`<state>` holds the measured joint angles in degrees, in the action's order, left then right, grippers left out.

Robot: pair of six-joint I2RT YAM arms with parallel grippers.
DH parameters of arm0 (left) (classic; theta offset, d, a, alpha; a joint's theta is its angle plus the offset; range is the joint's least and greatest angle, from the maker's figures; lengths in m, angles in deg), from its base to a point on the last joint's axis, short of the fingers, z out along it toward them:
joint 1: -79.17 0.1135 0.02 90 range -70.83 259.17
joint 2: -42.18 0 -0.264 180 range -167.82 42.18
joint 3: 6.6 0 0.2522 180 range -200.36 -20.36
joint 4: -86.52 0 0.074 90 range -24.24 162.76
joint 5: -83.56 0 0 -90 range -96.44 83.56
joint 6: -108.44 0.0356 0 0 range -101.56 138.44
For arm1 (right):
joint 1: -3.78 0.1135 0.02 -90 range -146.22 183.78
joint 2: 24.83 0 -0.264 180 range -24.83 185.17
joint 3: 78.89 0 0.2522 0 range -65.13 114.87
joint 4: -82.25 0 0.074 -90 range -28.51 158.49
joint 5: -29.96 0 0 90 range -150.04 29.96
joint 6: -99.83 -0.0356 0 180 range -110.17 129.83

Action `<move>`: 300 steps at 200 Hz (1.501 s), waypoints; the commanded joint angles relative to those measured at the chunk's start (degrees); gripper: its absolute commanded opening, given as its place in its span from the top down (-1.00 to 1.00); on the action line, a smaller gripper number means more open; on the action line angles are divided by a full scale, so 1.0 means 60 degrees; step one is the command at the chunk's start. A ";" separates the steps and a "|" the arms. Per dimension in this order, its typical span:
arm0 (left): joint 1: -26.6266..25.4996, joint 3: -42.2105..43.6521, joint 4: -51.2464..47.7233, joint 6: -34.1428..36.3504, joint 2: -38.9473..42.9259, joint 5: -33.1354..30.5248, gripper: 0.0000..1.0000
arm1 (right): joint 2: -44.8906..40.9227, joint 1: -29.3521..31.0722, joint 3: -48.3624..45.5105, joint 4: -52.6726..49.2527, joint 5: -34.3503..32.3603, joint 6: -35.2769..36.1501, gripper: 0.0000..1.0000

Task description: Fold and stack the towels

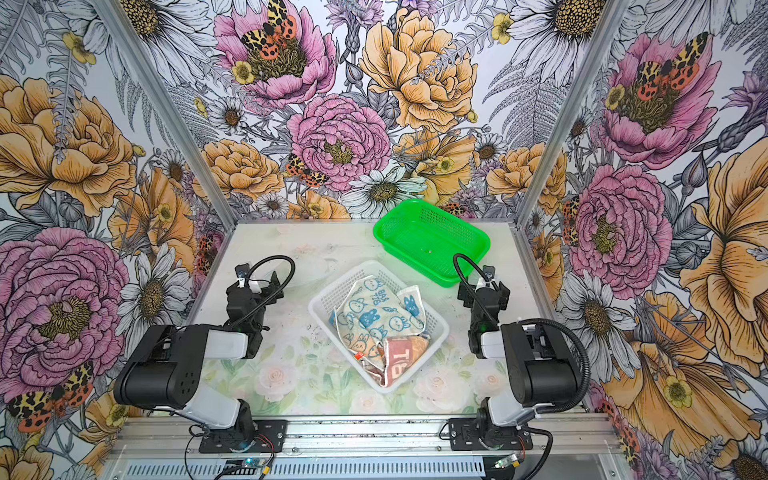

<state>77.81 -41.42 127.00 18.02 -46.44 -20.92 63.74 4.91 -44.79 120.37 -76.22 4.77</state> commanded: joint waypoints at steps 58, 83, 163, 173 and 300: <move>0.0169 -0.0006 0.0072 -0.0002 -0.0025 0.0348 -0.97 | -0.0070 -0.0041 0.0187 0.0039 0.0174 -0.0142 -0.99; 0.0186 -0.0006 0.0073 -0.0013 -0.0024 0.0348 -0.98 | -0.0059 -0.0051 0.0210 0.0026 0.0178 -0.0153 -0.99; 0.0215 0.0295 0.0524 -0.0098 0.0115 0.0516 -0.98 | -0.0130 -0.0014 0.0134 0.0126 -0.0032 -0.0142 -0.99; 0.0241 0.0445 0.0598 -0.0302 0.0355 -0.0038 -0.97 | -0.0382 -0.0010 0.0166 -0.0160 -0.0125 -0.0211 -0.99; -0.2039 -0.3794 -0.8681 -0.1951 0.3001 -0.1654 -0.97 | -0.2946 0.1310 0.3145 -0.7445 -0.0131 -0.1403 -0.99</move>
<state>71.91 -57.77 92.95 9.14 -29.26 -31.04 48.34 9.87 -32.09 92.09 -81.51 0.51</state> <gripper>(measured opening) 0.988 0.995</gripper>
